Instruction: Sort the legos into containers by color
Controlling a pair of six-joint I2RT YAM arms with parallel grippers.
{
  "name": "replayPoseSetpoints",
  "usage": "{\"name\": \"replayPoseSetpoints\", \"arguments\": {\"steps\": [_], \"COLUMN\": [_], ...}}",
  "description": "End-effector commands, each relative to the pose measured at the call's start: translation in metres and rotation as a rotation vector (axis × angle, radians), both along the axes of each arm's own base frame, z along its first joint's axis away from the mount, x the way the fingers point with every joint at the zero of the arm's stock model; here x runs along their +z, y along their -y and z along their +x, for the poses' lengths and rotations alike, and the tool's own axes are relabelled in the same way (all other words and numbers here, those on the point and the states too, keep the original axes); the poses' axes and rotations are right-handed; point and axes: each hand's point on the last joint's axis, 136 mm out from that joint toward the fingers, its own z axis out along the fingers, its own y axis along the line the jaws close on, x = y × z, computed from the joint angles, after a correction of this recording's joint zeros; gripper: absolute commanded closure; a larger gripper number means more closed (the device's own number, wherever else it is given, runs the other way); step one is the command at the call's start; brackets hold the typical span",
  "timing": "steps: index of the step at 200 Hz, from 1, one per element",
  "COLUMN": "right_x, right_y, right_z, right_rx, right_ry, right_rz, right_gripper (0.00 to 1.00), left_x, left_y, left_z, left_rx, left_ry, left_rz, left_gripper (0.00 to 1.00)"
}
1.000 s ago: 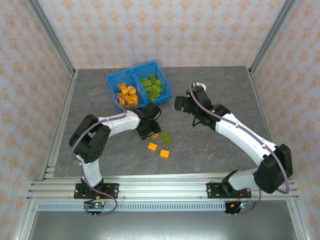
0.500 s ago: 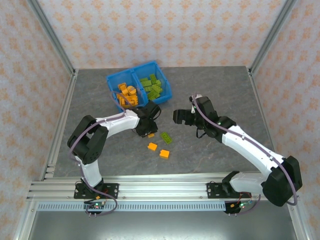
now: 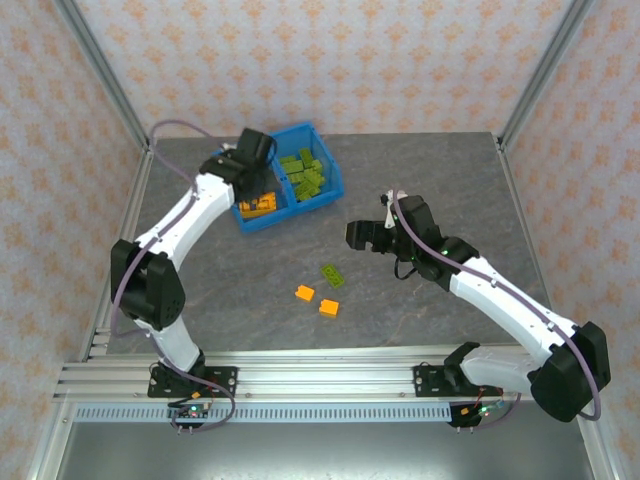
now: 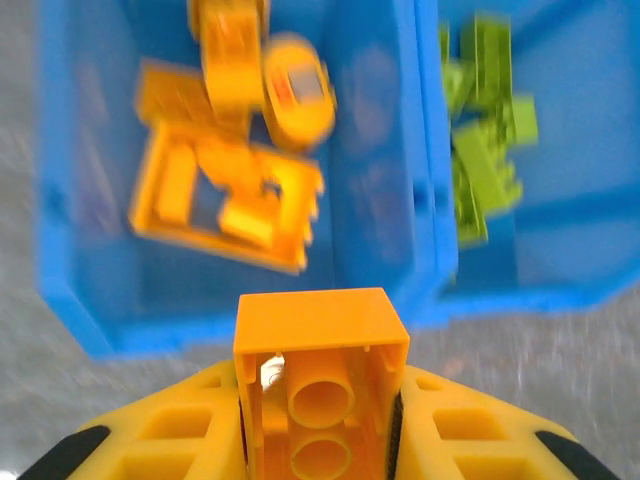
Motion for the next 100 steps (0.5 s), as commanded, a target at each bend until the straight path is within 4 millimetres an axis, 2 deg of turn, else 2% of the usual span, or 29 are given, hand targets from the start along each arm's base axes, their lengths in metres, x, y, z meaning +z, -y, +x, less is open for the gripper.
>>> {"name": "replayPoseSetpoints", "arguments": {"steps": [1, 10, 13, 37, 58, 81, 100], "right_x": [0.012, 0.013, 0.013, 0.015, 0.02, 0.025, 0.028], "right_y": [0.002, 0.002, 0.002, 0.006, 0.012, 0.017, 0.02], "right_z": [0.002, 0.002, 0.001, -0.001, -0.004, -0.007, -0.01], "right_rx": [-0.023, -0.023, -0.023, -0.034, -0.046, -0.053, -0.06], "right_ry": [0.025, 0.026, 0.025, 0.028, 0.04, 0.052, 0.058], "right_rz": [0.022, 0.025, 0.024, 0.02, 0.015, 0.01, 0.011], "right_gripper": [0.03, 0.03, 0.03, 0.03, 0.03, 0.03, 0.03], "left_x": [0.006, 0.01, 0.0, -0.013, -0.027, -0.037, -0.039], "left_y": [-0.033, -0.038, -0.038, -0.045, -0.04, -0.037, -0.04], "left_z": [0.026, 0.039, 0.046, 0.082, 0.111, 0.135, 0.147], "left_rx": [0.003, 0.013, 0.012, 0.024, -0.012, -0.03, -0.022], "left_ry": [-0.019, -0.009, -0.027, -0.015, 0.025, 0.082, 0.107], "left_rz": [0.174, 0.176, 0.181, 0.175, 0.136, 0.117, 0.137], "left_gripper": [0.71, 0.71, 0.71, 0.7, 0.7, 0.7, 0.67]}}
